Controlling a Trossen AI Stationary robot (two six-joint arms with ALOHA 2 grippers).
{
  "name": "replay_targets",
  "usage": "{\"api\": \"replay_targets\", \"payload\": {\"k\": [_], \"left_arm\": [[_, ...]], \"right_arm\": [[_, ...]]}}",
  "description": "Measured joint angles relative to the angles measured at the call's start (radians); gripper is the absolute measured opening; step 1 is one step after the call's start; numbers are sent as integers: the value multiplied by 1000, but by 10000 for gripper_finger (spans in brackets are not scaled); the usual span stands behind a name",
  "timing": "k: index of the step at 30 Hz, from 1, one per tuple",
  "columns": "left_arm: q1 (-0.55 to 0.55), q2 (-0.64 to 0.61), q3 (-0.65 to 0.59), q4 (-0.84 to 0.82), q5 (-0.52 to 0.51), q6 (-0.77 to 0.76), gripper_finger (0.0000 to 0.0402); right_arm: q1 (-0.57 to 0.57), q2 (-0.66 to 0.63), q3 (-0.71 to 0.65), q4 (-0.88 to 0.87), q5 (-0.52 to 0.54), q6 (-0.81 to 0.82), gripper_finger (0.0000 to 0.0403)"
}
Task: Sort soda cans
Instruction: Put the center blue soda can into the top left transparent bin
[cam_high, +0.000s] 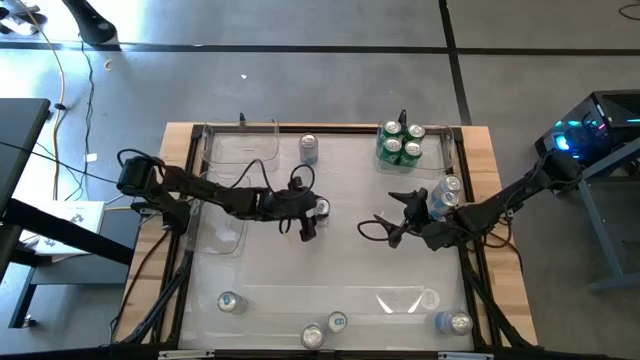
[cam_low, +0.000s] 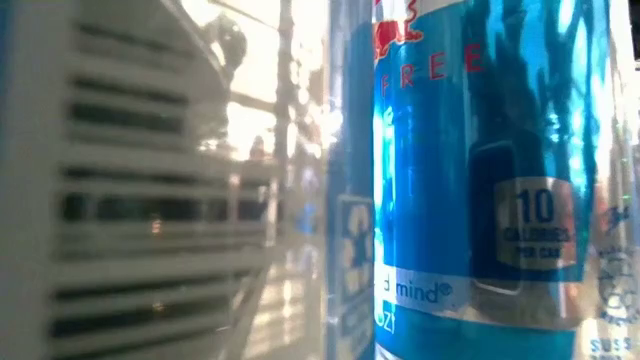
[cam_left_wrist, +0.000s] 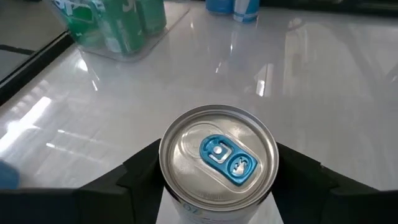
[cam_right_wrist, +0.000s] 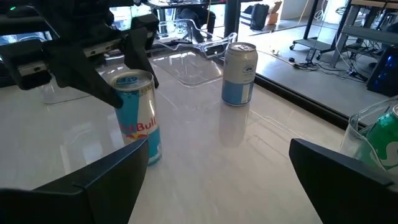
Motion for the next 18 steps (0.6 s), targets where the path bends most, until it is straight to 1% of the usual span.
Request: {"api": "replay_targets", "payload": {"k": [3,7,9,12,14,18], "left_arm": [[-9,-50,41,-119,-36,16,230],[-21,-176,112,-292,-185,72,230],[-1,-248,119,-361,-252,99,230],[67,-368,119,-446,-304,110,230],[135,-448,120,-507,-321,103,230],[290,-552,94,-535,-311,135,230]], "right_arm": [[0,0,0,1,0,0,385],[0,0,0,5,0,0,385],[0,0,0,5,0,0,385],[0,0,0,8,0,0,385],[0,0,0,10,0,0,385],[0,0,0,12,1,0,385]]}}
